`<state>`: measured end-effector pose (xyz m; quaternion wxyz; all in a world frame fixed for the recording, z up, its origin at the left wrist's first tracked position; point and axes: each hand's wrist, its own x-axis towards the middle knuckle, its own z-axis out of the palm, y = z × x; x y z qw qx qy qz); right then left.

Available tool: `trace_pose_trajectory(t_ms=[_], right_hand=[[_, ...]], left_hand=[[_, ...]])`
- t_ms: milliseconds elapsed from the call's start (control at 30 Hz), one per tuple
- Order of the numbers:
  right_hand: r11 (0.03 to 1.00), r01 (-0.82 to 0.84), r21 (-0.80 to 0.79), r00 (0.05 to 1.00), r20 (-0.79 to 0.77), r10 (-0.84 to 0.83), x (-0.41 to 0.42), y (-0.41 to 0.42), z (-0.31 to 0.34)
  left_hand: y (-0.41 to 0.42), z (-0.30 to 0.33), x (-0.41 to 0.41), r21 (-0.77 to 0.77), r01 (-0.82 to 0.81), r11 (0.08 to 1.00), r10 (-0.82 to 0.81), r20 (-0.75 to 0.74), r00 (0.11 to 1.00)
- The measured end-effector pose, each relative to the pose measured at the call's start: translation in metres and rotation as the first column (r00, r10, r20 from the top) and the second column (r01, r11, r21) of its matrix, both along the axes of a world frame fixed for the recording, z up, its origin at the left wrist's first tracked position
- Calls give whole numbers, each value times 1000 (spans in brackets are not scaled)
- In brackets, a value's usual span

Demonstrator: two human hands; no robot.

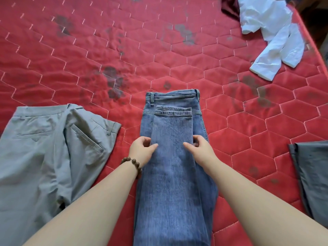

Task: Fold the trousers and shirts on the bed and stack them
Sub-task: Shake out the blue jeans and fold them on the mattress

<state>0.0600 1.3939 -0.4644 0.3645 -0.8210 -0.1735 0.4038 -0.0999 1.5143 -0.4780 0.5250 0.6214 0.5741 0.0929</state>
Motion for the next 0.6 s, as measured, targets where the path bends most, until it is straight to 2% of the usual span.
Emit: trace_pose_trajectory(t_ms=[133,200,333,367,467,600], right_hand=[[992,-112,57,993,40,110,3,8,5],[979,-139,147,990,35,135,5,10,10],[953,-80,291,997,11,80,18,24,21],[963,-70,260,997,30,64,23,29,20],[998,-57,22,997,50,56,31,35,11],[999,36,-31,998,-47,-38,28,18,-8]], left_hand=[[7,-3,4,21,-49,999,49,-5,999],[11,-1,1,-13,-82,997,82,69,994],[28,8,6,-18,-151,988,150,275,950],[31,8,9,5,-156,988,148,278,949],[36,4,14,-3,-143,990,141,201,969],[31,2,7,-249,-191,949,247,218,944]])
